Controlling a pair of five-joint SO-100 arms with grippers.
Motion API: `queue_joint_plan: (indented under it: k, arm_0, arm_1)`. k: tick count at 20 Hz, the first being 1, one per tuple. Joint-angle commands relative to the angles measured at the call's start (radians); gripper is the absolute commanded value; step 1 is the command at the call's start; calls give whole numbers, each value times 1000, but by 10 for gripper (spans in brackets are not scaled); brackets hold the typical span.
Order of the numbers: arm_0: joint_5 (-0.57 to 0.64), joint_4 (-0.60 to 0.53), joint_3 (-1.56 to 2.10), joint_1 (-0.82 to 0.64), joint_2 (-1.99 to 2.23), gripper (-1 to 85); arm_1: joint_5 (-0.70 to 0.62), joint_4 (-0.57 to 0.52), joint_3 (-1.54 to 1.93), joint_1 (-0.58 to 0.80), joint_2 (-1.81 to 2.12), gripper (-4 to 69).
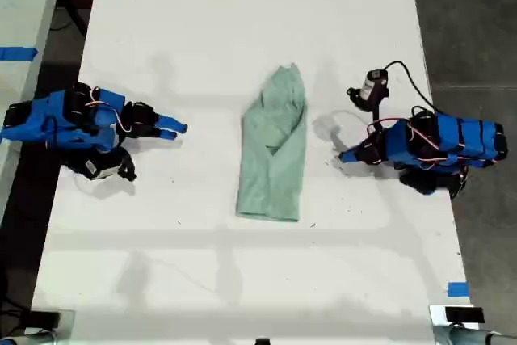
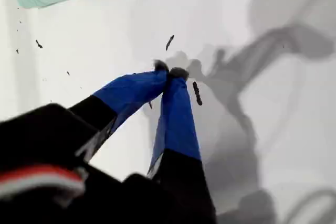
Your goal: Fold t shirt
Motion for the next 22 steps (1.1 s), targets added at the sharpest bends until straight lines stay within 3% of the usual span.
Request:
queue_joint_plan:
  k: [1,4,6,8,10,11,12,13,15,16,17,18,19,20,22]
  arm_0:
    - [6,-5,9,-5,6,160]
    - [-64,8,8,-57,6,162]
    - [-66,8,3,-12,6,167]
    - [-78,11,8,66,6,167]
    - [-78,11,9,110,6,173]
    - [-78,11,9,94,6,192]
    - [-66,9,8,67,6,188]
    - [-66,9,8,38,6,161]
    - [-66,9,8,-8,6,129]
    - [-66,9,8,-21,6,156]
    - [-66,9,5,-28,6,215]
    - [-12,3,0,-9,6,170]
    - [40,-3,2,12,6,-1]
    - [26,-3,6,8,6,-1]
    - [-34,5,3,-12,6,47]
  arm_1:
    - [-17,5,54,2,15,10]
    - [58,5,54,21,15,9]
    - [272,5,54,38,15,10]
    - [232,5,54,44,15,9]
    - [313,3,54,215,15,13]
    - [568,5,54,278,17,19]
    - [718,5,54,310,17,24]
    - [693,5,54,354,17,25]
    - [331,5,54,446,17,26]
    - [319,5,54,476,17,25]
    - [419,2,55,492,17,28]
    - [615,2,55,499,17,63]
    - [776,0,54,466,18,165]
    - [925,0,54,402,18,242]
    - [1015,26,17,284,20,346]
